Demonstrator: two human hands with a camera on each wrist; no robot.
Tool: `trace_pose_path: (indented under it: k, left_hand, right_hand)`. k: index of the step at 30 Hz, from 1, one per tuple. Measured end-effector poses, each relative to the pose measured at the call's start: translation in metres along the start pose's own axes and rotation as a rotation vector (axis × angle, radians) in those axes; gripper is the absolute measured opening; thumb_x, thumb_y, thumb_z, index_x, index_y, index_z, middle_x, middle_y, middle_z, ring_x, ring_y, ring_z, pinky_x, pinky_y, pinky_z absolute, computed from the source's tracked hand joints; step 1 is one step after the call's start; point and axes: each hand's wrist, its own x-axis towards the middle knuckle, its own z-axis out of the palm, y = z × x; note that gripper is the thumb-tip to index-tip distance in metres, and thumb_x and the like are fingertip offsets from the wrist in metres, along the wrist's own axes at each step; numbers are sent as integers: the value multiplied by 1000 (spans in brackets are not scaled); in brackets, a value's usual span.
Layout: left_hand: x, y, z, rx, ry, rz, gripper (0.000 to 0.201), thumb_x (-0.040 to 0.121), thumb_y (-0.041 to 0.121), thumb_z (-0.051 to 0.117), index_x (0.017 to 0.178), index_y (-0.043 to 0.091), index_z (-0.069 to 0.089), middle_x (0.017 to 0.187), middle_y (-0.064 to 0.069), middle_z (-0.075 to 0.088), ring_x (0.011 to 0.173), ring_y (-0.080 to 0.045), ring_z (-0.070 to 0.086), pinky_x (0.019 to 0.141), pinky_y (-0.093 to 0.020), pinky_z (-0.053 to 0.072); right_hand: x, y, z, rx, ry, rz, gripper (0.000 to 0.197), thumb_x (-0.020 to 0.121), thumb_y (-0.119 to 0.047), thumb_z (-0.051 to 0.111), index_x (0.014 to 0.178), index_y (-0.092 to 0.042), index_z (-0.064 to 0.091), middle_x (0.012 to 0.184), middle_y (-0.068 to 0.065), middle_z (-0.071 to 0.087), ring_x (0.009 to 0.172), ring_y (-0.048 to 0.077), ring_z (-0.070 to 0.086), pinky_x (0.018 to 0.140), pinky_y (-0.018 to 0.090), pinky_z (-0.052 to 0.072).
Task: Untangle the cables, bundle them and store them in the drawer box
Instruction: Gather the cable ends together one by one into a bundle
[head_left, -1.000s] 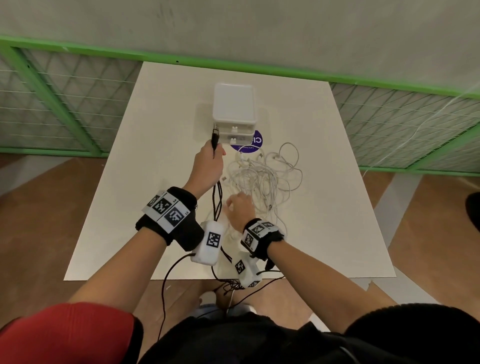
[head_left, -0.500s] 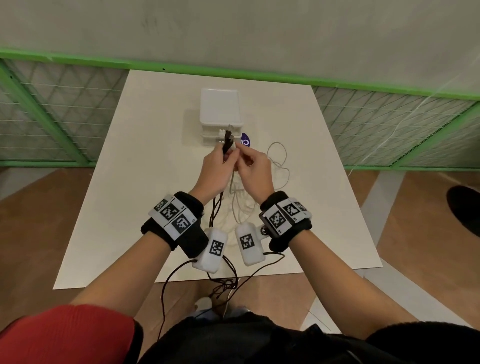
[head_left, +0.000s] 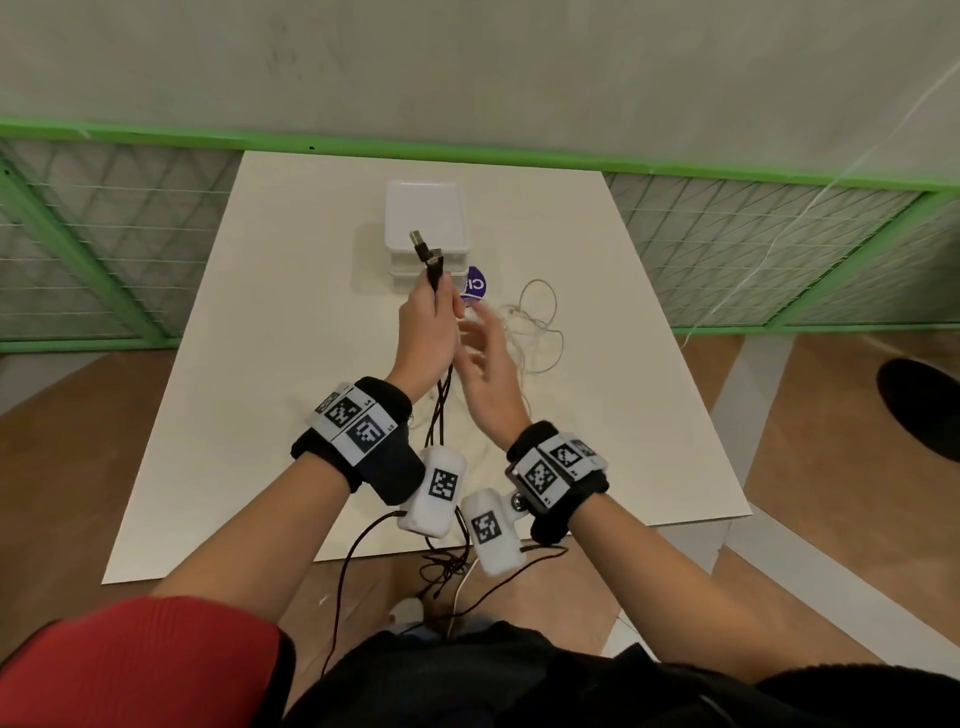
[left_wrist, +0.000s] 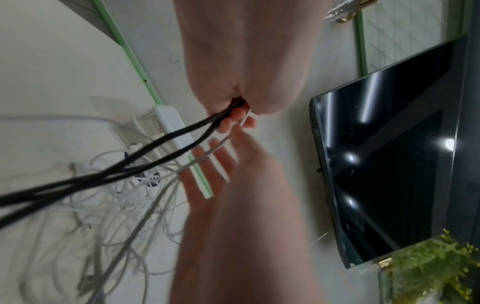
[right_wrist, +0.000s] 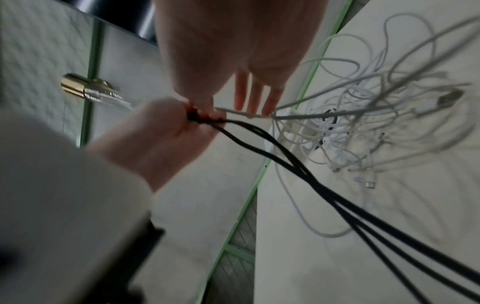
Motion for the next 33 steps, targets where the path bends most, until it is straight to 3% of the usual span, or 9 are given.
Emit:
trace_pose_path:
  k: [4, 8, 10, 14, 20, 24, 27, 30, 33]
  left_hand:
    - [-4, 3, -1, -56, 18, 2, 32, 102, 23, 29, 72, 20, 41, 61, 5, 43, 46, 2, 41, 53, -12, 35]
    - [-5, 7, -2, -142, 77, -42, 34, 102, 24, 29, 71, 20, 39, 54, 10, 45, 50, -2, 47, 61, -20, 44]
    - [-3, 10, -6, -211, 88, -50, 33, 102, 24, 29, 72, 20, 39, 50, 11, 43, 43, -2, 43, 54, -26, 44]
    - [1, 20, -12, -304, 83, -47, 32, 103, 22, 29, 72, 19, 37, 59, 6, 32, 40, -1, 30, 43, -16, 29]
    - [20, 48, -42, -324, 238, 85, 30, 101, 25, 31, 72, 21, 39, 59, 9, 36, 47, -4, 32, 48, -23, 27]
    - [30, 70, -48, -442, 147, 78, 32, 102, 20, 30, 71, 18, 36, 45, 16, 35, 41, -1, 27, 39, -17, 23]
    - [21, 62, -31, -389, -8, 57, 32, 102, 21, 30, 72, 17, 36, 48, 14, 32, 41, -2, 25, 38, -17, 23]
    - [15, 51, -26, -384, -94, 58, 33, 103, 22, 29, 71, 16, 36, 51, 12, 30, 40, -3, 24, 38, -16, 25]
    - [12, 46, -23, -414, -111, 56, 33, 103, 22, 29, 72, 15, 37, 50, 12, 30, 40, -3, 24, 38, -17, 24]
  right_hand:
    - [-4, 13, -4, -113, -34, -60, 33, 94, -10, 50, 127, -11, 47, 77, -3, 60, 71, -3, 57, 71, 11, 43]
    - [1, 21, -8, -183, -22, -120, 13, 90, -12, 57, 94, -4, 66, 70, -1, 60, 65, -3, 55, 67, 9, 40]
    - [-1, 31, -12, -159, -25, -72, 13, 88, -13, 61, 85, -3, 69, 71, 1, 64, 65, -1, 56, 68, 12, 43]
    - [-1, 45, -20, -124, -42, 0, 15, 89, -12, 60, 91, -3, 72, 76, 1, 67, 64, -1, 58, 67, 23, 50]
    - [-4, 64, -37, -295, -157, 73, 20, 92, -13, 55, 98, -3, 71, 82, 10, 71, 66, -13, 57, 64, 6, 40]
    - [-11, 78, -45, -448, -237, 145, 23, 93, -14, 53, 86, -3, 72, 60, -6, 59, 53, 2, 54, 64, 22, 40]
    - [2, 67, -38, -484, -164, 75, 24, 94, -19, 52, 90, -7, 72, 77, 7, 67, 69, 14, 53, 70, 27, 37]
    - [9, 44, -38, -404, 27, -80, 35, 90, -30, 43, 117, -16, 59, 106, 5, 63, 97, 18, 52, 87, 32, 38]
    - [11, 16, -26, -306, -136, -187, 38, 89, -25, 44, 126, -17, 52, 121, 6, 58, 111, 18, 50, 97, 30, 35]
